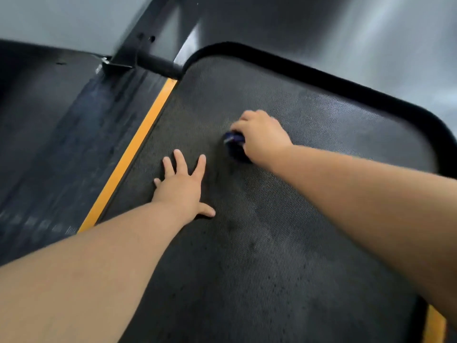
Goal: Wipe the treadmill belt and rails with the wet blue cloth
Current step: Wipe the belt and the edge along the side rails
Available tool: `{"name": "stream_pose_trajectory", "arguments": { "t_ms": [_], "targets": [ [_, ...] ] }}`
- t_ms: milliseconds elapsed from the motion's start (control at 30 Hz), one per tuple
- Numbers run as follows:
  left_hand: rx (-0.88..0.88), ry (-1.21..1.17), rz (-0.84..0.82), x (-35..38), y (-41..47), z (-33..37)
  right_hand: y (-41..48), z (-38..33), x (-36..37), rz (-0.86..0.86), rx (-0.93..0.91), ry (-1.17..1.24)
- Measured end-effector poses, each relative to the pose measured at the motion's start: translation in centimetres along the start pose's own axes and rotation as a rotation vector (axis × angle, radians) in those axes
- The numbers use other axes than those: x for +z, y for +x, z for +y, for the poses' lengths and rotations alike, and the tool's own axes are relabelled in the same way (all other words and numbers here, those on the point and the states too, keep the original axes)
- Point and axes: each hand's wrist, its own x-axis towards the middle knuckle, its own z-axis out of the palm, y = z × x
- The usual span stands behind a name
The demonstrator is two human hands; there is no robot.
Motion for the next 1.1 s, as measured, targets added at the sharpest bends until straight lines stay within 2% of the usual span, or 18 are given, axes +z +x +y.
{"name": "stream_pose_trajectory", "arguments": {
  "t_ms": [133,200,267,367,433,500,567,767,833,900,967,1000,1100],
  "targets": [
    [-0.013,-0.033,-0.025,-0.3,0.1,-0.1,2.5,-1.4,0.0,-0.008,0.211,0.005],
    [0.000,-0.056,-0.030,-0.4,-0.2,-0.1,-0.8,-2.7,0.2,-0.062,0.191,0.019],
    [0.024,-0.032,-0.028,-0.8,-0.5,-0.5,-4.2,-4.0,0.4,-0.118,0.085,0.035],
    [0.078,0.066,-0.054,-2.5,-0.8,-1.8,-4.9,-4.2,0.0,-0.174,0.043,0.044],
    [0.146,0.157,-0.065,-3.9,-0.9,-2.8,-2.5,-3.2,-0.4,-0.115,0.184,0.001],
    [0.183,0.238,-0.067,-4.2,-0.8,-4.2,-0.4,-2.7,-0.5,-0.050,0.423,0.013],
    [0.186,0.288,-0.050,-4.5,-0.4,-5.8,-0.4,-3.7,-0.3,-0.033,0.506,0.008],
    [0.098,0.210,-0.102,-6.5,0.7,-7.1,-8.7,-9.5,2.3,-0.108,0.303,0.139],
    [0.116,0.210,-0.119,-6.8,0.9,-6.8,-7.8,-8.5,2.1,-0.099,0.321,0.144],
    [0.109,0.202,-0.142,-6.2,0.8,-6.9,-6.4,-7.7,1.4,-0.058,0.446,0.116],
    [0.093,0.179,-0.090,-5.7,1.2,-7.3,-6.1,-7.4,0.9,-0.019,0.609,0.101],
    [0.087,0.162,-0.031,-5.6,1.3,-7.4,-6.5,-7.8,0.7,-0.026,0.633,0.096],
    [0.055,0.166,0.093,-6.0,1.5,-7.4,-8.7,-9.3,1.2,-0.089,0.547,0.089]
  ]
}}
